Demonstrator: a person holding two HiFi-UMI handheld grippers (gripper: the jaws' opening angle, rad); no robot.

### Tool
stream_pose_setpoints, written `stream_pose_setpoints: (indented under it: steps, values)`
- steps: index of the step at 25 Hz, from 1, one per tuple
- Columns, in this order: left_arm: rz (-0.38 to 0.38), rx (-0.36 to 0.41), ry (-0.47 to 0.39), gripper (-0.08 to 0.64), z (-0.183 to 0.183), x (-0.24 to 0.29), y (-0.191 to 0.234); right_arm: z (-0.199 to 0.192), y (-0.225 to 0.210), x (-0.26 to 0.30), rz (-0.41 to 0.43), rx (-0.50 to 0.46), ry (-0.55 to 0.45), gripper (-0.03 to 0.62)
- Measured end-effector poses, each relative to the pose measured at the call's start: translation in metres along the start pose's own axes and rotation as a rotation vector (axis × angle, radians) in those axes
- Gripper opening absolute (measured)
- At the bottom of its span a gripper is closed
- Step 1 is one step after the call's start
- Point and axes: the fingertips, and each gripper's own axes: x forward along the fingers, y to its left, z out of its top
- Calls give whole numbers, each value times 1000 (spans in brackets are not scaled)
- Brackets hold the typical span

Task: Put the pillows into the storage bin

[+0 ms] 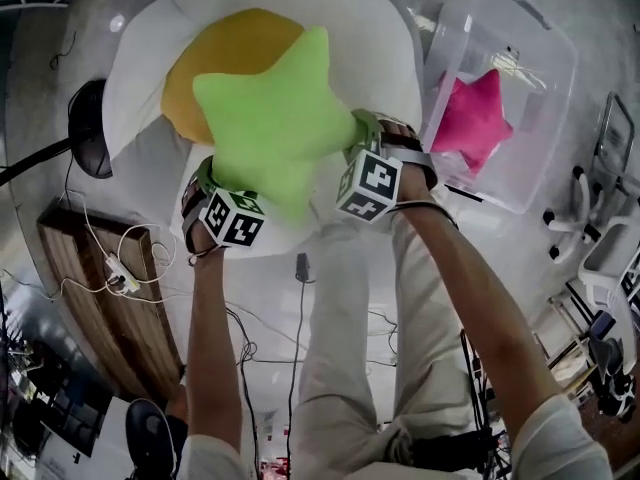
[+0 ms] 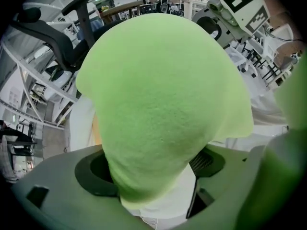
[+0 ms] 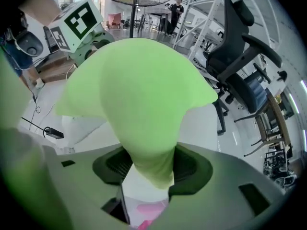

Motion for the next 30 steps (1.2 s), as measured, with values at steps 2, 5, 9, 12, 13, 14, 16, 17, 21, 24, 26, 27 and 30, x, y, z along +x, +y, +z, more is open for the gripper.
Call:
stream_pose_setpoints:
  steps: [2, 5, 9, 12, 13, 14, 16, 17, 21, 24, 26, 27, 30]
  values:
    - [0, 26, -5, 459, 13, -5, -4, -12, -5, -9, -6, 24, 6, 245]
    - [-10, 61, -10, 459, 32, -14, -19, -34, -9, -25, -8, 52, 16, 245]
    - [-6, 115, -15, 459, 56, -25, -25, -54, -18, -39, -16, 100, 13, 245]
    - [-16, 156, -11, 458, 72, -26, -29, -67, -23, -45, -15, 133, 16, 245]
    - [-20, 172, -10, 457, 78, -27, -31, -73, -24, -48, -14, 144, 15, 245]
    - [-22, 189, -10, 457, 85, -28, -34, -80, -26, -51, -14, 157, 15, 245]
    - [-21, 224, -14, 457, 102, -30, -38, -93, -30, -57, -22, 188, 15, 245]
    - [-20, 242, -16, 457, 111, -31, -40, -101, -34, -60, -29, 205, 16, 245]
    - [-16, 302, -26, 457, 146, -36, -50, -129, -49, -72, -57, 268, 24, 244]
    - [-20, 350, -30, 457, 172, -39, -57, -149, -59, -81, -70, 311, 28, 244]
    - [-19, 385, -35, 457, 191, -40, -62, -164, -65, -86, -80, 343, 30, 244]
    - [-18, 401, -39, 457, 200, -41, -66, -172, -68, -88, -85, 358, 31, 244]
    - [-16, 444, -48, 457, 226, -42, -82, -199, -74, -96, -97, 402, 34, 244]
